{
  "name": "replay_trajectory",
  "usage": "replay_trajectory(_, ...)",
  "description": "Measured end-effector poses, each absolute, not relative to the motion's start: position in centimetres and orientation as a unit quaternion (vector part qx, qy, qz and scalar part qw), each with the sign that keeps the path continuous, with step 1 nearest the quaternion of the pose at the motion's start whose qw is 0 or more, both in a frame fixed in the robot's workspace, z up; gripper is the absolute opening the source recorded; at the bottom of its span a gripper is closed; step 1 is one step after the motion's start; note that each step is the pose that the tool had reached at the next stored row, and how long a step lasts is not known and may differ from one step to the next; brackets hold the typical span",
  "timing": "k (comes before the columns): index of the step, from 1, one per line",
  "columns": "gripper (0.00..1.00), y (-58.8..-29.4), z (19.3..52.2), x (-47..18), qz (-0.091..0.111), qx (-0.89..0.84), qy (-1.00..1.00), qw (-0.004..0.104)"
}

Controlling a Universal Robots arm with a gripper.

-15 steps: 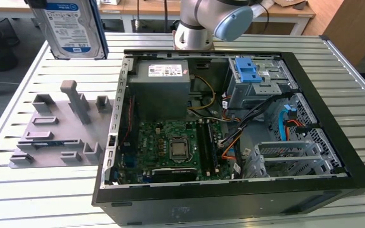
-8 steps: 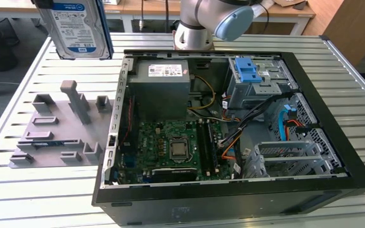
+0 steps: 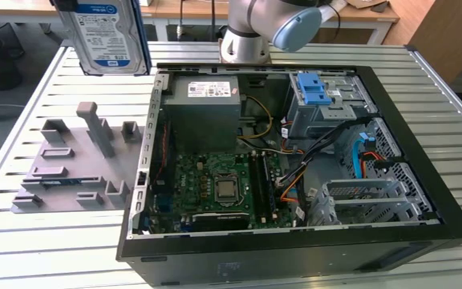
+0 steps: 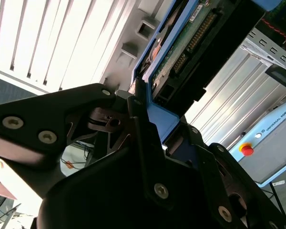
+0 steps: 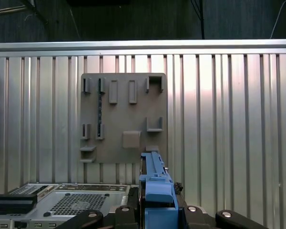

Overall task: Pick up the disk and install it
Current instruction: 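Pick up the disk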

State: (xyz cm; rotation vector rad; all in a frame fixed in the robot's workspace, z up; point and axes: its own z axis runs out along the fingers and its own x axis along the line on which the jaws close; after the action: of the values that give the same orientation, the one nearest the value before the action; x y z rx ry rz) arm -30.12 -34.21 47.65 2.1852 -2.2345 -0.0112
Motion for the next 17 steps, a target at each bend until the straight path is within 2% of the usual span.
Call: replay_trajectory(17, 0.36, -34.3, 47.7, -27.3, -0.004, 0.699, -0.715, 0.008)
